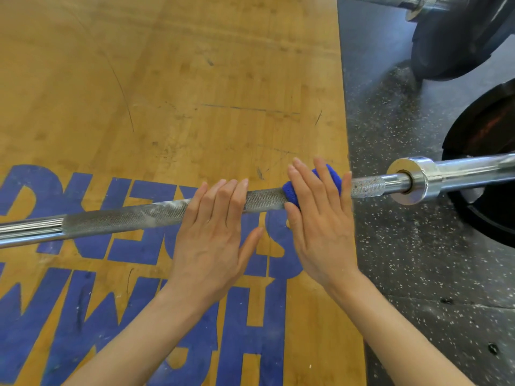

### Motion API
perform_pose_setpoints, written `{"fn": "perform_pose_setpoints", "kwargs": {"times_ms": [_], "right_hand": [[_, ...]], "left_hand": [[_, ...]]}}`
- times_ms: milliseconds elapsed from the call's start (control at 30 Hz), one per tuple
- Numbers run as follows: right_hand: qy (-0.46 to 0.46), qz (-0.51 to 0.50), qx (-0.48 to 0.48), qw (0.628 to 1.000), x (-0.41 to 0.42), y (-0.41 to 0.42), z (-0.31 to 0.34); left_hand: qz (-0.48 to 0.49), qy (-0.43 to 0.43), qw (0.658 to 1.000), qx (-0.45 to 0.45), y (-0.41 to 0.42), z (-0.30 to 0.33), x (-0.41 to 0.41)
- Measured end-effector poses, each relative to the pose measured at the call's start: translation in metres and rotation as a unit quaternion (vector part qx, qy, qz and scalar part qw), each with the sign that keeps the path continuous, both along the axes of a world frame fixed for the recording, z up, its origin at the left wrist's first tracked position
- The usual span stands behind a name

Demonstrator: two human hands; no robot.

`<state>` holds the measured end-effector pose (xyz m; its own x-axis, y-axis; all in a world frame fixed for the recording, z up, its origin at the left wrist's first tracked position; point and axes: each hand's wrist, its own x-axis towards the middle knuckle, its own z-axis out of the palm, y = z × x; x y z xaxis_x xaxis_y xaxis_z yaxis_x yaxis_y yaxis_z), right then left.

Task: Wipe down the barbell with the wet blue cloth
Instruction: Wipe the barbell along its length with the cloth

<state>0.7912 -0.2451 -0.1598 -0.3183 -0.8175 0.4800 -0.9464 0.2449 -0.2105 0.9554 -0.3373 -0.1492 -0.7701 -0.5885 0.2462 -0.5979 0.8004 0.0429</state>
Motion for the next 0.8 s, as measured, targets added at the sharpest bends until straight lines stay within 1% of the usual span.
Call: {"fn": "perform_pose_setpoints", "kwargs": {"times_ms": [67,133,167,233,300,367,433,467,533,600,700,800], "right_hand": [[0.01,-0.02,-0.006,1.0,-0.018,0.002,0.002],[-0.027,-0.065,-0.018,0.997,-0.011,-0.006,0.005],[-0.041,-0.069,-0.02,0.997,0.001,-0.014,0.006],[-0.037,-0.029,-0.011,0.999,0.02,-0.026,0.004],[0.004,0.014,0.01,1.0,0.012,-0.027,0.006],[0.024,-0.015,0.005,1.0,-0.005,-0.021,0.005],[-0.005,-0.063,-0.012,0.998,-0.003,-0.024,0.005],[-0.016,-0.07,-0.014,0.997,0.005,-0.03,0.005],[-0.015,-0.037,-0.006,0.999,0.011,-0.038,0.005],[-0.002,-0.012,0.007,1.0,-0.005,-0.041,0.012],[-0.005,-0.056,0.015,0.998,-0.026,-0.045,0.02],[-0.012,-0.082,0.041,0.996,-0.018,-0.055,0.022]], "left_hand": [[0.0,0.006,1.0,0.0,-0.003,0.0,-0.002],[0.003,0.011,1.0,-0.004,-0.006,0.0,-0.005],[0.004,0.014,1.0,-0.007,-0.008,0.0,-0.006],[0.003,0.019,1.0,-0.01,-0.011,-0.001,-0.007],[0.0,0.021,1.0,-0.009,-0.015,0.0,-0.008],[-0.007,0.022,1.0,-0.003,-0.019,0.0,-0.01],[-0.007,0.025,1.0,0.0,-0.022,0.0,-0.012],[-0.005,0.027,1.0,0.0,-0.023,0.0,-0.013],[-0.007,0.033,0.999,0.003,-0.027,0.001,-0.013],[-0.018,0.033,0.999,0.013,-0.03,0.004,-0.012],[-0.012,0.046,0.999,0.026,-0.035,0.009,-0.007],[0.025,0.069,0.997,0.029,-0.043,0.012,0.0]]}}
